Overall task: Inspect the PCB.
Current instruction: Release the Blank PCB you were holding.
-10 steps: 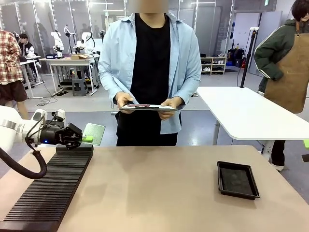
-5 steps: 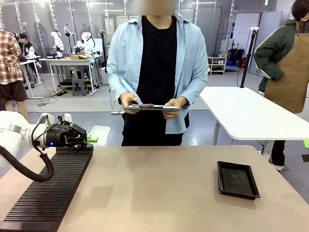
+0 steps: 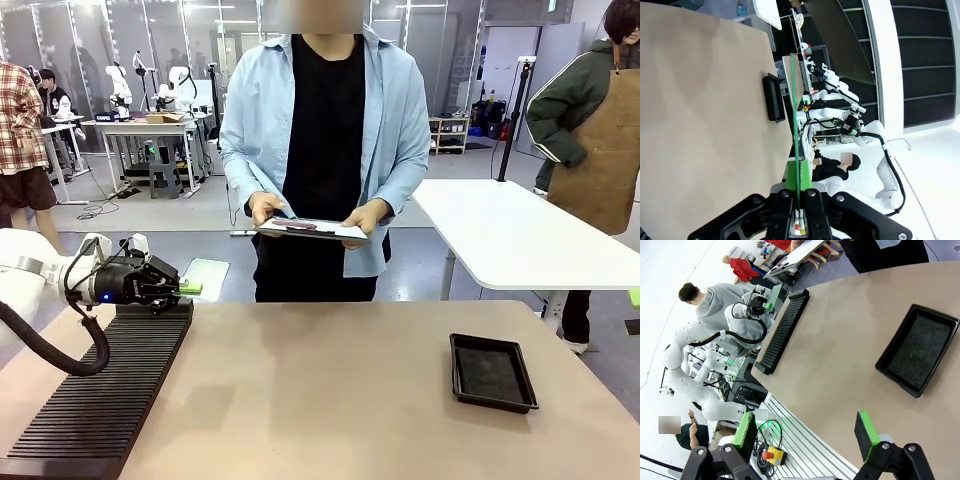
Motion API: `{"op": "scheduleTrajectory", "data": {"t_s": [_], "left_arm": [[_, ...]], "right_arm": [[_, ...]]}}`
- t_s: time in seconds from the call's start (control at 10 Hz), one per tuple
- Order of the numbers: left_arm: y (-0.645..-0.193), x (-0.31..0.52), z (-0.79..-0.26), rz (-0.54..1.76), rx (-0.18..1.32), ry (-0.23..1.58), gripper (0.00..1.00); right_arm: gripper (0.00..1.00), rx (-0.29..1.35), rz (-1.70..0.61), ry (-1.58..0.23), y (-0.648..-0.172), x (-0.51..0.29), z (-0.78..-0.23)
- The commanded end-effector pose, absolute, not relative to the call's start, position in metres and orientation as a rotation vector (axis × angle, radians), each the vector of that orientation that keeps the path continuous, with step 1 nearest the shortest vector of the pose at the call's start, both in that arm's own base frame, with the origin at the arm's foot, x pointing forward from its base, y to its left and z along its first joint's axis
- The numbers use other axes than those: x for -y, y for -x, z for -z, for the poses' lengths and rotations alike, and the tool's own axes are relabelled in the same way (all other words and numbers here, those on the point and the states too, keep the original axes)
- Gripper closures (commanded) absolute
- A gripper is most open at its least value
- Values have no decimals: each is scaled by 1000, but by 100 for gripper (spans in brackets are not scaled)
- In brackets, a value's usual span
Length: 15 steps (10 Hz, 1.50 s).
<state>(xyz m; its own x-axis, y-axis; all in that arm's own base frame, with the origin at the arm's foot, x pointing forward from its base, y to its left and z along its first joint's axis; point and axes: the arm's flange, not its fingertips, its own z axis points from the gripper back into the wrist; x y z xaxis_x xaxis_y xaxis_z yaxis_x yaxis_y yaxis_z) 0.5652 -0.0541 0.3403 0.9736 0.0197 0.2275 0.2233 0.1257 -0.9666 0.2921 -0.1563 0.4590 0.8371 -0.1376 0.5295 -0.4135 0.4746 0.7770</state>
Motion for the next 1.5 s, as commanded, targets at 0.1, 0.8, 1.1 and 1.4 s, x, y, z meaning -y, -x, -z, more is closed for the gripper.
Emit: {"op": "scheduleTrajectory", "data": {"t_s": [0.1,0.8,1.1,1.4], "left_arm": [[-562,53,-343,165,206,1432,97],[-562,53,-343,165,206,1432,97],[-562,53,-343,165,206,1432,97],[-562,53,-343,165,206,1432,97]], "right_arm": [[0,601,-196,-1085,-293,157,-460],[0,601,-196,-1085,-293,157,-460],[0,601,-196,-1085,-293,157,-460],[0,601,-196,-1085,-293,157,-460]]}}
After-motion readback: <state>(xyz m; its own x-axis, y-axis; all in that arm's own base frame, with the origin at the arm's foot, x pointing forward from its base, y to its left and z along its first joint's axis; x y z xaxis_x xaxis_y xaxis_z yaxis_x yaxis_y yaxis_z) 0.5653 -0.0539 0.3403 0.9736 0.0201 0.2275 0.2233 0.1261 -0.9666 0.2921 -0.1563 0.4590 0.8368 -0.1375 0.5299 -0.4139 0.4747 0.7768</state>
